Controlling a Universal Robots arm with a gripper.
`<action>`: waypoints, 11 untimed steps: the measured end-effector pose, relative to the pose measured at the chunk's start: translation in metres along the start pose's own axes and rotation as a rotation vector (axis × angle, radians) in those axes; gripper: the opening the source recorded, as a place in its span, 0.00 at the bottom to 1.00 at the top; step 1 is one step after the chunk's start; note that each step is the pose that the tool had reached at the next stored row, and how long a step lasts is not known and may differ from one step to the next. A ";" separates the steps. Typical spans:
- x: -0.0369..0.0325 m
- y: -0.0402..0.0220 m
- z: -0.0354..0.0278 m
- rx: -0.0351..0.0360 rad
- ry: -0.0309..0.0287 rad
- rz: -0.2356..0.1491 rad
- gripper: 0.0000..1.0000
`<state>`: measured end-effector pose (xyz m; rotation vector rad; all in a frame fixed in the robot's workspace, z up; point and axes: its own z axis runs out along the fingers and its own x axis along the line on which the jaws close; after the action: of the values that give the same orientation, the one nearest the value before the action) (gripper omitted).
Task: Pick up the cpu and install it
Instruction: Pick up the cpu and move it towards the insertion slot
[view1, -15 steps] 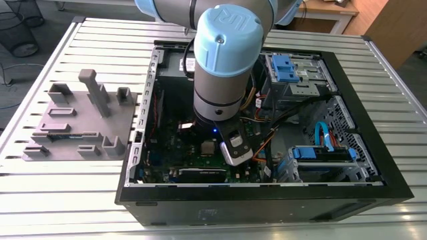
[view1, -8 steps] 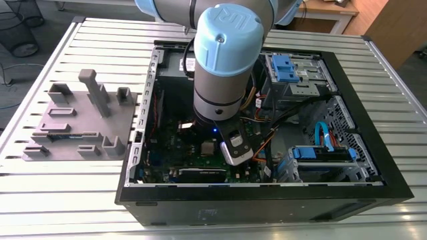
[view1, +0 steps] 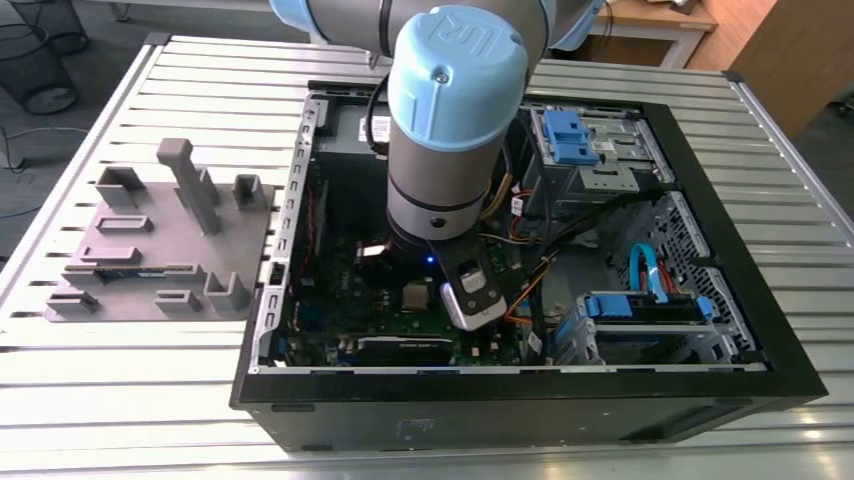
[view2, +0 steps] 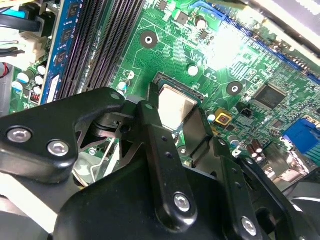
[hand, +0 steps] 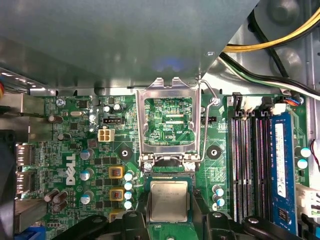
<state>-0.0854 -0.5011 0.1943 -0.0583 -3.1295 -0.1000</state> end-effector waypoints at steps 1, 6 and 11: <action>0.0000 0.0000 0.0000 -0.0002 -0.0001 0.000 0.47; 0.0001 0.0013 0.0008 -0.0003 0.0000 0.000 0.47; 0.0011 0.0023 0.0019 0.0000 0.0001 0.000 0.47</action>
<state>-0.0865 -0.4986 0.1925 -0.0590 -3.1294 -0.1000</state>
